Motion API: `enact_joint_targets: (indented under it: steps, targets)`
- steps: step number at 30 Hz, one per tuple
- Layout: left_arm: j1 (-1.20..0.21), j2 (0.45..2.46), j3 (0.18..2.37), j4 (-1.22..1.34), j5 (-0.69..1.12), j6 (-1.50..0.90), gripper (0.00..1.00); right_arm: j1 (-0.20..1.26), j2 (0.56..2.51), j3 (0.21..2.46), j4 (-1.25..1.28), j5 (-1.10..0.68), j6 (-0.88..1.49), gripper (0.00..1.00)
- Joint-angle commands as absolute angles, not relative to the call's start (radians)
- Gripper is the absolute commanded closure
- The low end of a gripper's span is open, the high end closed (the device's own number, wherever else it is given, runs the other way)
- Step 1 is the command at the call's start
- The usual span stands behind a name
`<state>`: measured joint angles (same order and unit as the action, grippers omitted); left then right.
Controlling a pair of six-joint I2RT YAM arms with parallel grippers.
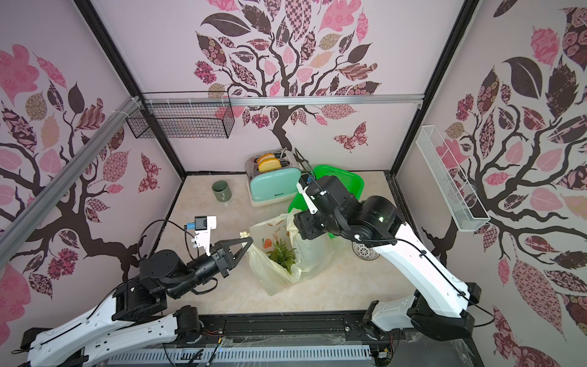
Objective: Place the pineapple into a plastic bag & tie a knot
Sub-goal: Adjust the plastic bag at the center of the board.
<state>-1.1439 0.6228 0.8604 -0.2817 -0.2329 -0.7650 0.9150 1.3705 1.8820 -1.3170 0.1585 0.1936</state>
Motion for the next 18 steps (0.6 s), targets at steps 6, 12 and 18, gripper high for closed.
enact_joint_targets:
  steps: [6,12,18]
  targets:
    - [-1.141,0.626,0.861,-0.289,-0.243,-0.776,1.0,0.947,1.366,1.748,-1.224,0.085,0.274,0.24]
    - [-1.141,0.632,0.866,-0.287,-0.244,-0.772,1.0,0.988,1.313,1.689,-1.215,0.275,0.35,0.15]
    - [-1.141,0.631,0.871,-0.292,-0.249,-0.77,1.0,1.003,1.248,1.754,-1.316,0.26,0.373,0.04]
